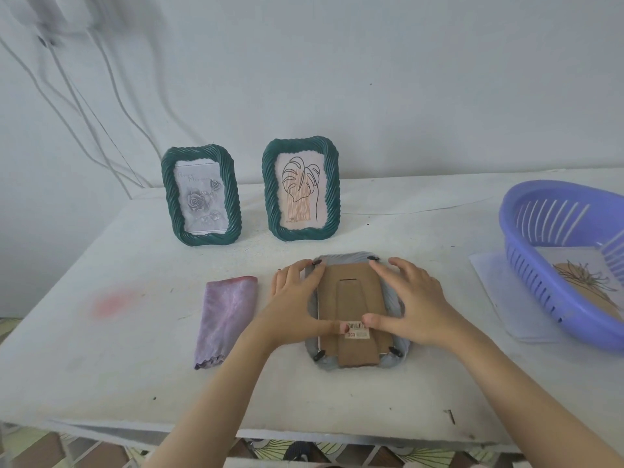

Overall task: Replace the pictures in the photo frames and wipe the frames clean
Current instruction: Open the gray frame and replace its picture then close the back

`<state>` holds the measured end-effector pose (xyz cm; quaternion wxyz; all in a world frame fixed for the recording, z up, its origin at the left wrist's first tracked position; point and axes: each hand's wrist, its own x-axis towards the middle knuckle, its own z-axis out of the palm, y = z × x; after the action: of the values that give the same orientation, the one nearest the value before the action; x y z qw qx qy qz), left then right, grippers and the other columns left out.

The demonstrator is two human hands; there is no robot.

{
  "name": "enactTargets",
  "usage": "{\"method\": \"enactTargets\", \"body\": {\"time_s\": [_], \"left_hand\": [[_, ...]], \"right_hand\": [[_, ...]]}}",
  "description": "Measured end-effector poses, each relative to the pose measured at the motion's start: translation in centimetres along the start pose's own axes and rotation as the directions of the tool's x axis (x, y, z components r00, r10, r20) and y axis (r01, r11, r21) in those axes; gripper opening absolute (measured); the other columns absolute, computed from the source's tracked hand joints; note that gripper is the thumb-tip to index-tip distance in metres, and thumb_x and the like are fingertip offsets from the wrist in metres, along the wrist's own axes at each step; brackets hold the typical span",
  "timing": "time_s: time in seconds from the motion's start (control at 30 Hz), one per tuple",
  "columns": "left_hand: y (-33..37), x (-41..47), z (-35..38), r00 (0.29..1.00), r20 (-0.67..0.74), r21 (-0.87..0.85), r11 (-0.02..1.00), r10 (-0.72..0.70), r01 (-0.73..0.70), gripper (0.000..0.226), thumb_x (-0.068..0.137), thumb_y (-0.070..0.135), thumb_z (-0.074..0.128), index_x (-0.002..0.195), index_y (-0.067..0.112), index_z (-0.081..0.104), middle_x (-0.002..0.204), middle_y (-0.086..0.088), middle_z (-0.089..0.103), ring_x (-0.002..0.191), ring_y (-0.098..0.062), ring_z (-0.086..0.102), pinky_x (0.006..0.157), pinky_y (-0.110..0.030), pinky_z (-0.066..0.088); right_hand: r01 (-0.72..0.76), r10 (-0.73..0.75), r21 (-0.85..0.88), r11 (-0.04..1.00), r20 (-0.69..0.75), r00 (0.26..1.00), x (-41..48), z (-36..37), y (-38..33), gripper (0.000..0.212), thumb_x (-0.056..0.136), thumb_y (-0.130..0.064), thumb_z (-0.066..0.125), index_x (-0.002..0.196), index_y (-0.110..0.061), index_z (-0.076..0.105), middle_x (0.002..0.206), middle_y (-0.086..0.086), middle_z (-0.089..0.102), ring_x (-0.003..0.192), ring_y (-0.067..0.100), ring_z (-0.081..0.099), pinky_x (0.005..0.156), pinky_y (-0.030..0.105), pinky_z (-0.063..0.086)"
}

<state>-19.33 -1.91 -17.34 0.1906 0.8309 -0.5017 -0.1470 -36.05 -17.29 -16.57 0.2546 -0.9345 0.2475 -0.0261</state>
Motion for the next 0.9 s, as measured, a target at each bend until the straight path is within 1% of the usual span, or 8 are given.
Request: {"method": "enactTargets", "body": {"time_s": [0.1,0.2,0.3,0.4,0.5,0.67,0.83,0.9], "left_hand": [[0.0,-2.3,1.1,0.985,-0.172,-0.175,0.983,0.026,-0.057,0.094,0.059,0.076,0.049,0.141,0.033,0.030,0.143,0.007,0.028,0.132,-0.007,0.017,0.108,-0.024,0.015],[0.0,-4.8,2.0,0.959,-0.279,-0.256,0.960,0.039,-0.113,0.073,0.059,0.070,0.061,0.124,0.037,0.050,0.132,0.016,0.041,0.125,0.002,0.029,0.103,-0.015,0.022],[-0.3,-6.8,2.7,0.948,-0.318,-0.299,0.945,0.032,-0.132,0.053,0.056,0.069,0.068,0.103,0.047,0.060,0.128,0.023,0.045,0.124,0.004,0.034,0.099,-0.008,0.024],[-0.2,-7.6,3.0,0.933,-0.360,-0.343,0.931,-0.010,-0.122,0.044,0.055,0.066,0.070,0.094,0.046,0.065,0.125,0.025,0.049,0.124,0.003,0.037,0.097,-0.001,0.023],[0.0,-7.8,3.0,0.935,-0.355,-0.361,0.924,-0.011,-0.127,0.035,0.055,0.062,0.072,0.086,0.046,0.069,0.125,0.027,0.051,0.126,0.001,0.038,0.098,-0.005,0.025],[0.3,-8.0,3.2,0.935,-0.354,-0.392,0.911,-0.023,-0.126,0.028,0.056,0.056,0.073,0.080,0.044,0.071,0.129,0.028,0.048,0.127,-0.003,0.037,0.100,-0.015,0.027],[0.6,-8.0,3.4,0.941,-0.339,-0.391,0.911,-0.008,-0.133,0.018,0.061,0.050,0.071,0.073,0.038,0.072,0.129,0.030,0.047,0.127,0.000,0.035,0.101,-0.019,0.027],[0.5,-8.0,3.5,0.943,-0.333,-0.386,0.914,-0.009,-0.127,0.017,0.062,0.050,0.070,0.069,0.035,0.072,0.128,0.030,0.049,0.128,0.001,0.034,0.102,-0.021,0.027]], "right_hand": [[0.082,-0.056,0.245,0.966,-0.112,0.992,-2.3,0.7,0.7,0.069,0.062,-0.072,0.056,0.125,-0.056,0.032,0.150,-0.012,0.014,0.135,-0.001,0.006,0.111,0.029,0.013],[0.133,-0.076,0.316,0.939,-0.185,0.980,-4.5,1.5,1.2,0.047,0.062,-0.067,0.056,0.108,-0.057,0.053,0.146,-0.024,0.018,0.134,-0.008,0.009,0.107,0.021,0.014],[0.173,-0.102,0.311,0.934,-0.231,0.968,-6.2,2.0,1.7,0.040,0.063,-0.062,0.062,0.101,-0.051,0.060,0.145,-0.028,0.021,0.134,-0.009,0.014,0.102,0.012,0.014],[0.172,-0.101,0.308,0.936,-0.232,0.967,-7.1,2.2,1.7,0.037,0.060,-0.060,0.064,0.095,-0.049,0.062,0.144,-0.030,0.022,0.133,-0.009,0.016,0.102,0.014,0.016],[0.159,-0.087,0.320,0.934,-0.226,0.970,-7.2,2.3,1.5,0.033,0.060,-0.054,0.068,0.093,-0.049,0.063,0.143,-0.031,0.023,0.131,-0.011,0.017,0.101,0.009,0.015],[0.148,-0.093,0.336,0.930,-0.173,0.981,-7.1,2.4,1.6,0.028,0.068,-0.040,0.076,0.091,-0.049,0.063,0.144,-0.031,0.019,0.134,-0.006,0.014,0.109,0.031,0.015],[0.162,-0.131,0.282,0.946,-0.124,0.984,-6.9,2.3,1.4,0.025,0.074,-0.035,0.074,0.087,-0.050,0.059,0.145,-0.031,0.010,0.136,0.003,0.013,0.113,0.038,0.010],[0.172,-0.146,0.264,0.949,-0.115,0.983,-6.9,2.3,1.4,0.026,0.076,-0.032,0.072,0.084,-0.052,0.059,0.144,-0.032,0.010,0.134,-0.002,0.012,0.115,0.040,0.007]]}}
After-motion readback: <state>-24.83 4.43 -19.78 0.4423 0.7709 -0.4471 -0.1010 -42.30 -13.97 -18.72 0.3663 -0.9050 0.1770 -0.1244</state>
